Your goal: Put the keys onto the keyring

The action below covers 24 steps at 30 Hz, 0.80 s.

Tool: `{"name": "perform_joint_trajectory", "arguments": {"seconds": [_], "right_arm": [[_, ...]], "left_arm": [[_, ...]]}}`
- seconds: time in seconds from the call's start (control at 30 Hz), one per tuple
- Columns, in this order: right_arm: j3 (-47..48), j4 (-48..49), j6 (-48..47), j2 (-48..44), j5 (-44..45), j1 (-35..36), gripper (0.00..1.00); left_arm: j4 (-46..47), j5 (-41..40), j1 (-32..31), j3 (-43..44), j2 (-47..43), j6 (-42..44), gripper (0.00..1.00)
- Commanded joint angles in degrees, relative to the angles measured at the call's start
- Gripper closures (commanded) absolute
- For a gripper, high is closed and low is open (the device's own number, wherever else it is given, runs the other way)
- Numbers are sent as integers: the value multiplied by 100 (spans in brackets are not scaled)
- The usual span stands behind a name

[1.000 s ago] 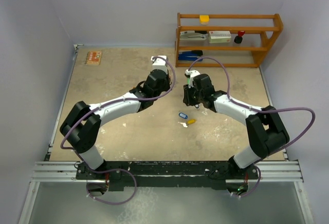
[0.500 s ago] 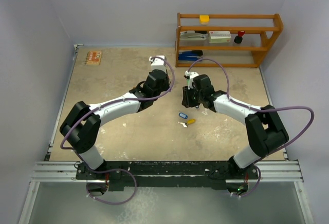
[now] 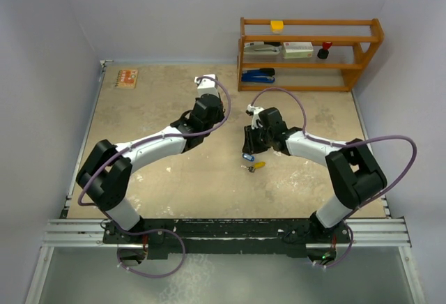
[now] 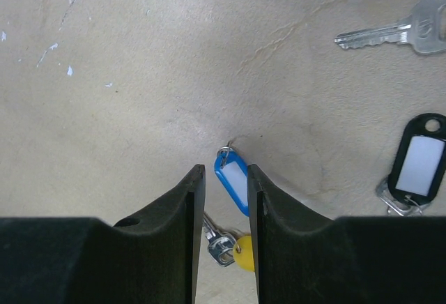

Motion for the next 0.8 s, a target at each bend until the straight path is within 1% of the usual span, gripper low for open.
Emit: {"name": "perform_joint_trajectory", "arguments": {"seconds": [0.0, 0.37, 0.77], "right_arm": [[-43, 177, 134, 67, -174, 82, 67], [10, 325, 190, 287, -94, 155, 69], [25, 388, 202, 379, -19, 155, 80]], "left_arm": [[237, -129, 47, -56, -281, -149, 100], [260, -114, 91, -95, -307, -149, 100], [305, -46, 159, -122, -268, -167, 100]]}}
